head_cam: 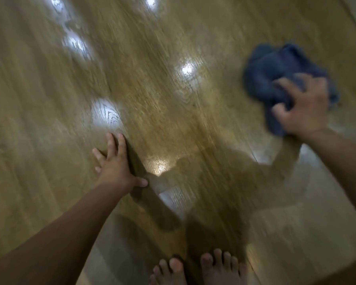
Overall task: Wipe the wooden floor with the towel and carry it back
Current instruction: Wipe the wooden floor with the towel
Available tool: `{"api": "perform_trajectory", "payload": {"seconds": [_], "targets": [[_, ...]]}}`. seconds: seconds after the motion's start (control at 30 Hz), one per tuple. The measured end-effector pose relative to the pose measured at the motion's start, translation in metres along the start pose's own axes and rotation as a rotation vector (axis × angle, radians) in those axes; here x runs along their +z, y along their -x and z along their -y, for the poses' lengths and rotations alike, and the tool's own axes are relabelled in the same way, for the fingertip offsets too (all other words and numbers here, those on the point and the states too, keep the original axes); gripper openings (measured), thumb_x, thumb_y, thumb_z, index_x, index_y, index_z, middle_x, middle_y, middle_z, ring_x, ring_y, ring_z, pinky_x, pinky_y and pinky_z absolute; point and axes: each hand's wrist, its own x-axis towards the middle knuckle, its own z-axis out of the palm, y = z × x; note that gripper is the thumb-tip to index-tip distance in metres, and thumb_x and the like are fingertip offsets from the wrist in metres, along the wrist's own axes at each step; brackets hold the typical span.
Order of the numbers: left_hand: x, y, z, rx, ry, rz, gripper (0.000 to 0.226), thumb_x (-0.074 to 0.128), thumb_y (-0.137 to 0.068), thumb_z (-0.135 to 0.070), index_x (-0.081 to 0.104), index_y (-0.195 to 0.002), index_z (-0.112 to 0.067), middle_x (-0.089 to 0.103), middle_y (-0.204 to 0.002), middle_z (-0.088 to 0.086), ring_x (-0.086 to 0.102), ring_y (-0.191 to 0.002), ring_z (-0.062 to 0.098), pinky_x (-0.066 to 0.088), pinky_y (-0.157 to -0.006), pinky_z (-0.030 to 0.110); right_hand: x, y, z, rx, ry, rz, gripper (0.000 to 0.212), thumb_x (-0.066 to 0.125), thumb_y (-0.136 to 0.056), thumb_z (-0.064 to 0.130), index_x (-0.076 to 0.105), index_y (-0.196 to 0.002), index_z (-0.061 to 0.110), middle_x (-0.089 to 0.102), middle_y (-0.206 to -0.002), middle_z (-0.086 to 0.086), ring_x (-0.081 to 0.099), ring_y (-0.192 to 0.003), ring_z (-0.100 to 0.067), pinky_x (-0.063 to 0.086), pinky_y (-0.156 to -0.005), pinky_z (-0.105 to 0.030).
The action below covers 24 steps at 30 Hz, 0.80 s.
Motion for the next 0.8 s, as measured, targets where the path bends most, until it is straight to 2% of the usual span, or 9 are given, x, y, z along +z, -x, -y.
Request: {"api": "perform_trajectory", "payload": {"seconds": [0.1,0.17,0.23,0.27,0.37,0.5,0.6,0.7,0.8], "targets": [[-0.001,-0.001,0.001,0.005,0.015,0.014,0.153,0.096,-0.057,-0.032,-0.022,-0.155,-0.03,-0.038,-0.158,-0.01,-0.022,-0.147,0.046,0.014,-0.115,0.069,-0.017,-0.04,-0.053,0.374,0.045,0.018,0.055,0.045,-0.083,0.042,0.047,-0.136,0.031,0.045,-0.138,-0.025,0.042,-0.124,-0.049,0.034,-0.108,-0.057],[-0.002,0.0,0.0,0.005,0.015,0.017,0.153,0.096,-0.057,-0.032,-0.022,-0.155,-0.03,-0.04,-0.157,-0.01,-0.022,-0.147,0.046,0.014,-0.116,0.068,-0.015,-0.054,-0.024,0.64,0.06,-0.015,0.057,0.044,-0.081,0.046,0.047,-0.136,0.034,0.043,-0.143,-0.02,0.038,-0.13,-0.047,0.033,-0.11,-0.057],[-0.003,0.0,0.0,0.002,0.018,0.024,0.153,0.096,-0.057,-0.033,-0.022,-0.155,-0.029,-0.041,-0.156,-0.011,-0.022,-0.147,0.047,0.016,-0.115,0.069,-0.009,-0.044,0.034,0.704,0.025,-0.021,0.059,0.045,-0.08,0.048,0.05,-0.136,0.033,0.043,-0.145,-0.016,0.039,-0.13,-0.047,0.034,-0.107,-0.054],[-0.003,-0.001,0.0,0.006,0.018,0.028,0.154,0.096,-0.057,-0.033,-0.023,-0.155,-0.029,-0.042,-0.156,-0.01,-0.022,-0.146,0.047,0.017,-0.115,0.069,-0.005,-0.031,0.067,0.599,-0.025,-0.005,0.058,0.049,-0.079,0.046,0.053,-0.135,0.031,0.046,-0.142,-0.016,0.042,-0.125,-0.047,0.037,-0.103,-0.053],[-0.004,0.001,-0.001,0.007,0.016,0.038,0.153,0.094,-0.06,-0.036,-0.028,-0.152,-0.029,-0.045,-0.153,-0.009,-0.024,-0.146,0.047,0.016,-0.116,0.067,0.004,0.034,0.169,0.072,-0.217,0.1,0.057,0.058,-0.07,0.043,0.061,-0.124,0.03,0.058,-0.125,-0.014,0.054,-0.099,-0.042,0.046,-0.084,-0.049],[-0.002,0.0,0.003,0.017,0.032,0.042,0.13,0.081,-0.079,-0.029,-0.024,-0.154,-0.033,-0.041,-0.156,-0.008,-0.021,-0.147,0.047,0.017,-0.116,0.067,0.002,0.098,0.237,-0.523,-0.41,0.427,0.053,0.059,-0.065,0.048,0.058,-0.117,0.039,0.058,-0.12,-0.001,0.052,-0.09,-0.026,0.049,-0.076,-0.04],[-0.001,-0.002,0.004,0.025,0.004,0.029,0.12,0.074,-0.086,-0.029,-0.024,-0.154,-0.03,-0.041,-0.156,-0.006,-0.021,-0.146,0.049,0.017,-0.116,0.065,0.005,0.092,0.223,-0.677,-0.424,0.46,0.054,0.06,-0.069,0.051,0.058,-0.121,0.04,0.057,-0.121,0.001,0.051,-0.09,-0.022,0.045,-0.078,-0.036],[-0.002,-0.001,0.004,0.003,0.0,0.066,0.135,0.083,-0.076,-0.036,-0.028,-0.152,-0.029,-0.043,-0.155,-0.004,-0.023,-0.146,0.049,0.017,-0.116,0.065,0.006,0.086,0.204,-0.699,-0.454,0.422,0.055,0.063,-0.068,0.048,0.06,-0.122,0.039,0.059,-0.12,0.001,0.053,-0.088,-0.024,0.045,-0.075,-0.036],[-0.002,0.0,0.003,-0.008,-0.003,0.08,0.149,0.09,-0.064,-0.042,-0.031,-0.151,-0.028,-0.044,-0.154,-0.005,-0.025,-0.145,0.048,0.017,-0.116,0.065,0.007,0.079,0.179,-0.61,-0.496,0.349,0.055,0.069,-0.064,0.044,0.065,-0.118,0.038,0.062,-0.119,0.0,0.055,-0.088,-0.026,0.047,-0.072,-0.038]]}}
